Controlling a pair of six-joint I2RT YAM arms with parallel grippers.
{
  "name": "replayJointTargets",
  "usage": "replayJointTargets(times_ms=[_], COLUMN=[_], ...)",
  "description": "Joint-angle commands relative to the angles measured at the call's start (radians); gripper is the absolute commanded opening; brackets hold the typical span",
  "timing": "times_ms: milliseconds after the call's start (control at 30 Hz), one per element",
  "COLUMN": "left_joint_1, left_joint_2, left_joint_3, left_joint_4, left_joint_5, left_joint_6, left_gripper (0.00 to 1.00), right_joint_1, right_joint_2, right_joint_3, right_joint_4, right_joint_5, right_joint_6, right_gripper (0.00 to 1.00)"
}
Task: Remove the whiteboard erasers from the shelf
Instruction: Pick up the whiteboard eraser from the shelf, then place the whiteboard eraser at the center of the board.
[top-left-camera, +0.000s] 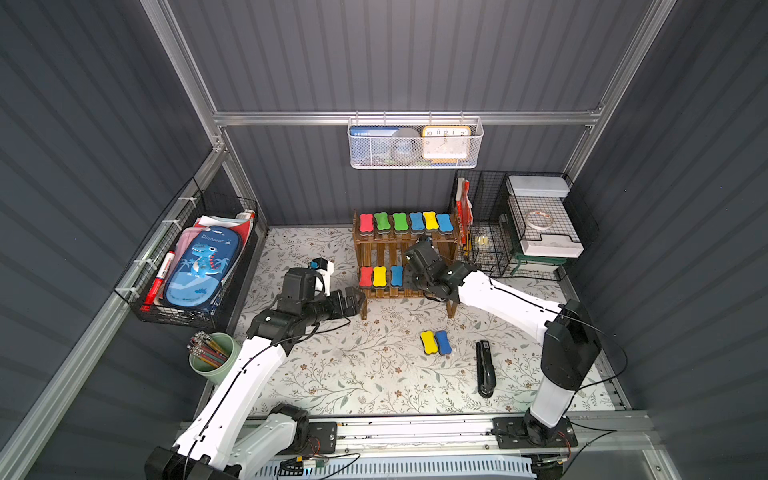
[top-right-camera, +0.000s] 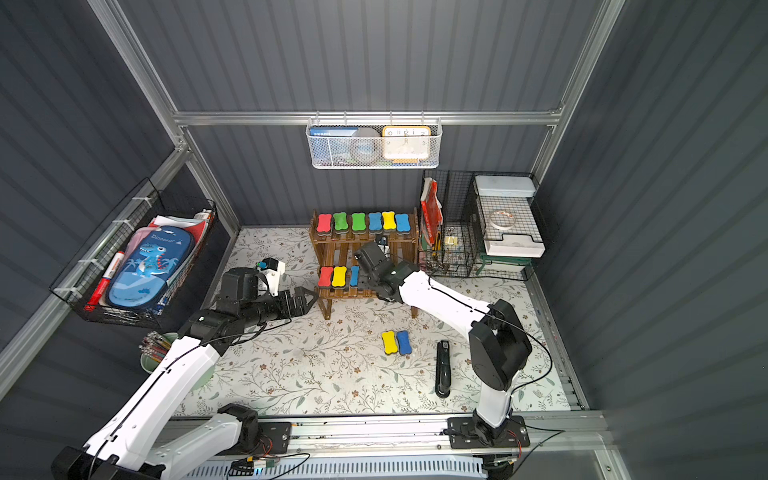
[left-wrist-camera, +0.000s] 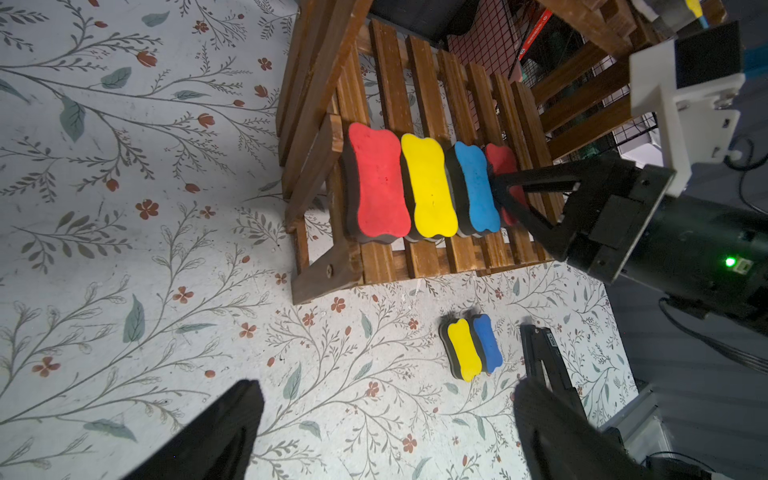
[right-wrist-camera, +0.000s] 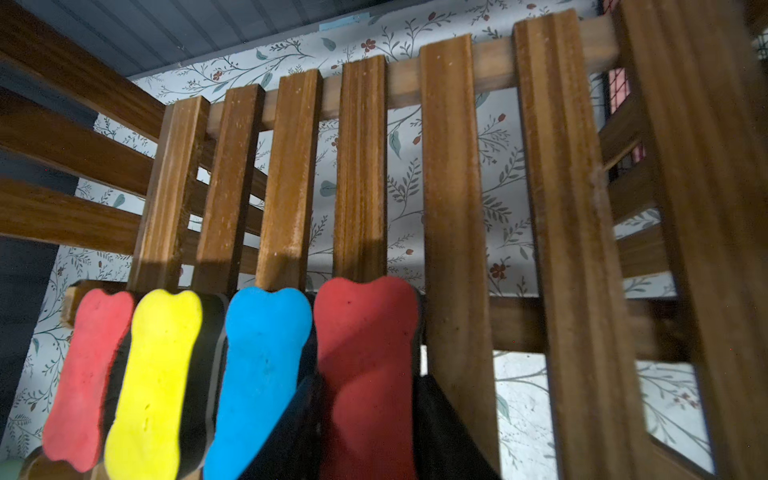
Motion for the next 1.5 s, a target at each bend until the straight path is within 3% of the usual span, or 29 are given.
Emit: replayJointTargets(times_ms=[0,333,533,767,1067,1467], left_joint_1=[-0.001,-0.002,-0.001,-0.001,-0.001,-0.002], left_joint_2=[-0.020,-0.048,-0.090,-0.128,-0.135,-0.144], left_joint_3=[-0.004,-0.024,-0.052,-0.064,-0.065,-0.075], left_joint_4=[-0.022,0.001,0.010,-0.018,-0.038,-0.045], left_joint_5=[0.013,0.002,0.003,-0.002,-0.011,-0.013], left_joint_6=[0.021,-0.004,-0.025,-0.027,-0.015,-0.011], left_gripper=[0.99,0.99,0.99,0.99,0.99,0.99], right_joint_1=[-0.005,0.076,0.186,0.251,0.255,0.254], right_joint_2=[-0.080,-0.339,-0.378,-0.290,-0.108,-0.033], right_joint_3=[-0.011,-0.296,-0.416,-0.497,-0.440,-0.417], right_joint_4=[-0.015,-0.044,-0.035,0.049,0.045,0.018], right_joint_5=[-0.015,-0.063,-0.031,-0.054,-0.045,0.028], right_joint_6=[0.017,0.158,0.218,0.263,0.272,0.290], right_gripper=[0.37,0.36,0.36,0.36,0.36,0.36])
